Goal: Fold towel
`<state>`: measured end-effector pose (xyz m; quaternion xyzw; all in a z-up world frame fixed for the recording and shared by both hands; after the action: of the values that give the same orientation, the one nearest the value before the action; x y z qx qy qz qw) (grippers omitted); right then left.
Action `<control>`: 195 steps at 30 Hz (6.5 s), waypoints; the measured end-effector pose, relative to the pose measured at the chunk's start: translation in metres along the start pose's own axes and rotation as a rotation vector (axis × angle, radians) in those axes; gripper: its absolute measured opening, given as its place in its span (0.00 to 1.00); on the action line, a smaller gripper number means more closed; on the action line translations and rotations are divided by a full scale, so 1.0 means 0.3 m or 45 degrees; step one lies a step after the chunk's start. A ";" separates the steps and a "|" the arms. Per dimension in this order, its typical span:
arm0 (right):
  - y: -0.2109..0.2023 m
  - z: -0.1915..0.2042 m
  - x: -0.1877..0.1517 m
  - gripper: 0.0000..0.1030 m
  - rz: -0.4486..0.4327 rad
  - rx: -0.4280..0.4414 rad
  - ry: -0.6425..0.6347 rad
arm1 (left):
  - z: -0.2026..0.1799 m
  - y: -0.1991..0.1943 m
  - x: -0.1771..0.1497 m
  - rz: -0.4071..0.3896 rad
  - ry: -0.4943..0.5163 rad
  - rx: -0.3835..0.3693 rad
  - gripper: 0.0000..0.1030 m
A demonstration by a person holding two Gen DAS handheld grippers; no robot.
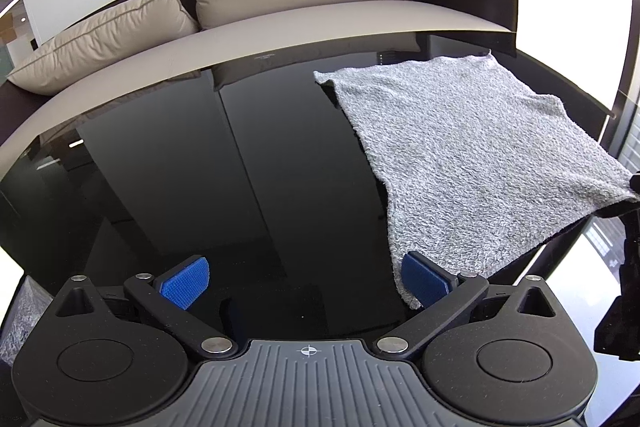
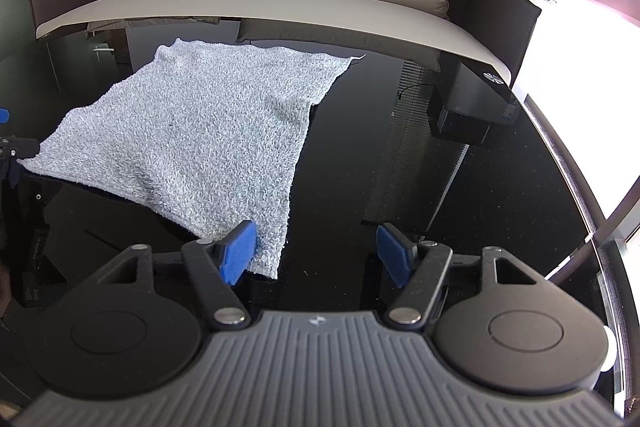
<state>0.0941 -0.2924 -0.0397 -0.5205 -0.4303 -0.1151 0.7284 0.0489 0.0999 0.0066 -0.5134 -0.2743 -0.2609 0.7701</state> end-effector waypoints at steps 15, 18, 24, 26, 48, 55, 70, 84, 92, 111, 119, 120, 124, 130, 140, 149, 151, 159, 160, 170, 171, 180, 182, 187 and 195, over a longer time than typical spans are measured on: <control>-0.001 0.006 0.004 0.67 -0.049 -0.012 -0.009 | 0.014 -0.023 -0.003 -0.012 -0.147 -0.054 0.99; -0.013 0.015 0.010 0.67 -0.097 0.020 0.011 | 0.002 -0.024 -0.003 -0.005 -0.145 -0.071 0.99; -0.005 0.021 0.013 0.67 -0.104 0.048 0.025 | -0.014 -0.029 -0.006 -0.009 -0.135 -0.084 0.99; -0.003 0.023 0.010 0.67 -0.097 0.054 0.023 | -0.020 -0.032 -0.009 -0.010 -0.128 -0.093 0.99; -0.036 0.044 -0.010 0.72 -0.104 0.061 0.079 | -0.037 -0.066 -0.016 -0.035 -0.290 -0.190 0.99; -0.045 0.040 -0.030 0.72 -0.100 0.058 0.114 | -0.056 -0.082 -0.030 -0.035 -0.270 -0.207 0.99; -0.051 0.052 -0.040 0.68 -0.108 0.073 0.078 | -0.073 -0.087 -0.050 -0.014 -0.243 -0.213 0.86; -0.037 0.047 -0.039 0.30 -0.093 0.093 0.084 | -0.102 -0.103 -0.059 -0.065 -0.161 -0.238 0.47; -0.030 0.046 -0.039 0.29 -0.086 0.098 0.086 | -0.111 -0.107 -0.060 -0.071 -0.143 -0.239 0.41; -0.049 0.069 -0.048 0.04 -0.090 0.128 0.085 | -0.138 -0.123 -0.062 -0.095 -0.115 -0.278 0.04; -0.119 0.060 -0.042 0.04 -0.155 0.147 0.111 | -0.122 -0.173 -0.064 -0.124 -0.135 -0.285 0.04; -0.134 0.064 -0.043 0.04 -0.164 0.154 0.109 | -0.115 -0.187 -0.064 -0.129 -0.143 -0.287 0.04; -0.201 0.088 -0.052 0.04 -0.215 0.177 0.096 | -0.095 -0.234 -0.072 -0.139 -0.172 -0.294 0.04; -0.266 0.092 -0.049 0.04 -0.251 0.189 0.112 | -0.071 -0.292 -0.089 -0.147 -0.214 -0.303 0.04; -0.368 0.094 -0.041 0.04 -0.301 0.206 0.142 | -0.027 -0.384 -0.081 -0.196 -0.285 -0.290 0.05; -0.334 0.058 0.040 0.04 -0.298 0.185 0.164 | -0.010 -0.345 0.013 -0.192 -0.301 -0.250 0.05; -0.311 0.045 0.064 0.04 -0.295 0.178 0.168 | -0.014 -0.320 0.043 -0.191 -0.295 -0.236 0.05; -0.219 -0.005 0.159 0.04 -0.287 0.150 0.182 | -0.042 -0.200 0.156 -0.175 -0.274 -0.215 0.05; -0.207 -0.012 0.171 0.04 -0.285 0.146 0.184 | -0.047 -0.174 0.176 -0.174 -0.273 -0.208 0.05; -0.092 -0.077 0.281 0.04 -0.286 0.114 0.205 | -0.089 -0.045 0.252 -0.179 -0.262 -0.181 0.05; -0.080 -0.083 0.291 0.04 -0.287 0.111 0.208 | -0.095 -0.035 0.259 -0.182 -0.259 -0.178 0.05; 0.040 -0.124 0.337 0.04 -0.285 0.092 0.222 | -0.114 0.044 0.310 -0.190 -0.269 -0.163 0.05; 0.072 -0.127 0.330 0.04 -0.282 0.091 0.223 | -0.116 0.062 0.319 -0.187 -0.266 -0.158 0.05; 0.133 -0.136 0.331 0.04 -0.275 0.091 0.221 | -0.116 0.098 0.339 -0.180 -0.272 -0.153 0.05; 0.185 -0.161 0.355 0.04 -0.265 0.083 0.225 | -0.136 0.147 0.371 -0.164 -0.266 -0.141 0.05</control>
<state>0.2170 -0.2799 -0.0011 -0.4370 -0.4195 -0.2213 0.7642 0.1649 0.0632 0.0417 -0.5609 -0.3706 -0.2696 0.6895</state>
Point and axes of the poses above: each gripper's, at about its wrist camera, not at the fingertips, and y roughly the way its jaws point, z to its left, x to its top, the point moved 1 cm from there along y, roughly the way its jaws point, and after that the axes turned 12 degrees about x, right-handed, at the moved point
